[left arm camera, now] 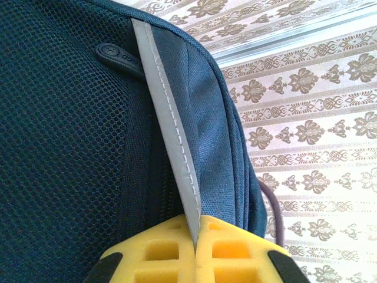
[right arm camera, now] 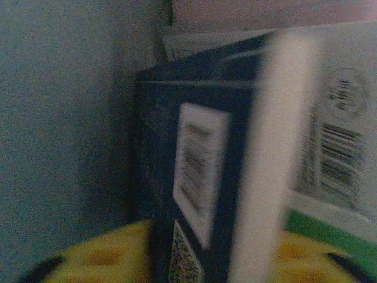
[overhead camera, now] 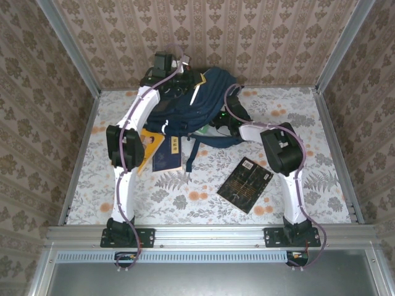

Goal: Pack the student bag

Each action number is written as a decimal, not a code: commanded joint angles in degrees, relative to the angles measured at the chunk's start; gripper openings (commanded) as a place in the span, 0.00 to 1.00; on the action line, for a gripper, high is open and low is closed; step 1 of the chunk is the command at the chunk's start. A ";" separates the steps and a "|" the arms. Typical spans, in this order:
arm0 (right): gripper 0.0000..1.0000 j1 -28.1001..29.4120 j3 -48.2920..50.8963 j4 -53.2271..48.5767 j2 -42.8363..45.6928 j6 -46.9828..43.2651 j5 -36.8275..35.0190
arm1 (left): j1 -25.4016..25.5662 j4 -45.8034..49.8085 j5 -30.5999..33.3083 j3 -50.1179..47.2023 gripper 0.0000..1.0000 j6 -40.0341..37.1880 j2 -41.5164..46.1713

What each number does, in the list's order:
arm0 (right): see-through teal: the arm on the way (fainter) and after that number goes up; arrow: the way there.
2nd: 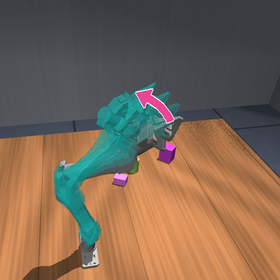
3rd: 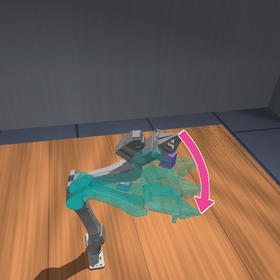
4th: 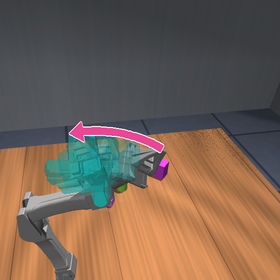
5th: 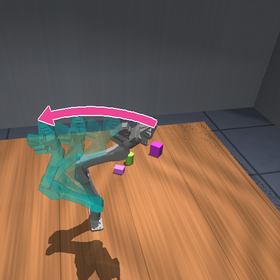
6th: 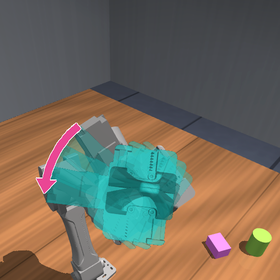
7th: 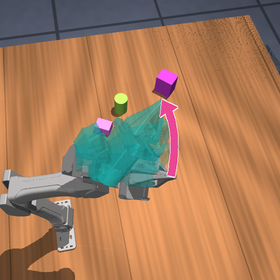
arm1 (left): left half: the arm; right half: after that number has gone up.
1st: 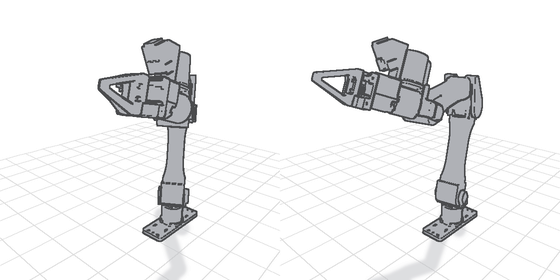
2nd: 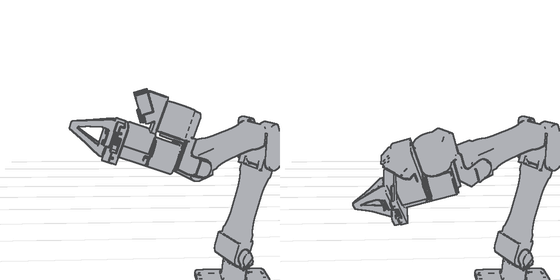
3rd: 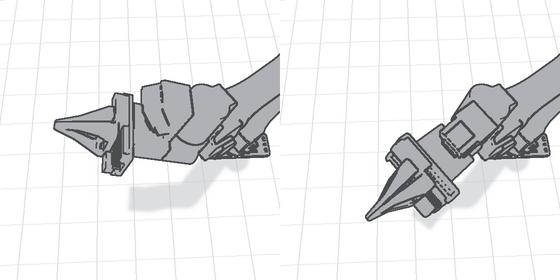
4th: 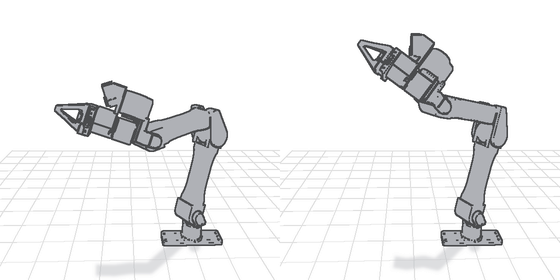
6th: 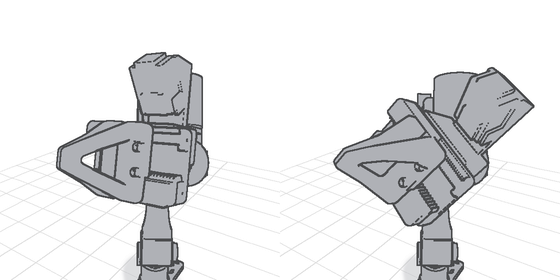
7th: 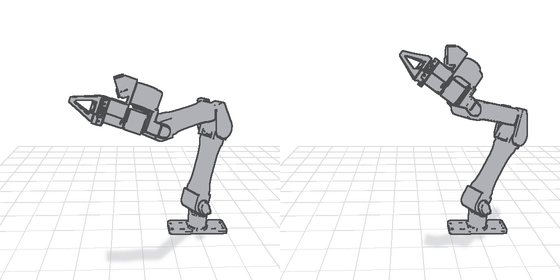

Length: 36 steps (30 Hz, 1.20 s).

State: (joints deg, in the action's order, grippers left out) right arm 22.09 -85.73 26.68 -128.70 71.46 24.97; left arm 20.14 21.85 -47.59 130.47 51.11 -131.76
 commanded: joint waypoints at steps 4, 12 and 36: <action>0.70 -0.25 1.25 -8.67 7.04 -10.26 -5.34 | -2.17 -5.85 -1.19 0.22 0.00 0.59 4.99; 0.80 -2.04 11.65 -23.61 22.04 -23.85 -5.75 | -2.30 -3.92 -0.45 1.71 0.00 -1.02 2.75; 0.90 -15.04 39.24 -54.44 46.76 -28.97 -33.54 | 11.51 8.59 17.09 -38.53 0.69 -28.01 31.51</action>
State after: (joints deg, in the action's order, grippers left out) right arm 8.08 -48.49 -23.14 -85.69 39.22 -4.58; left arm 29.61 32.82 -32.71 99.42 26.85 -104.99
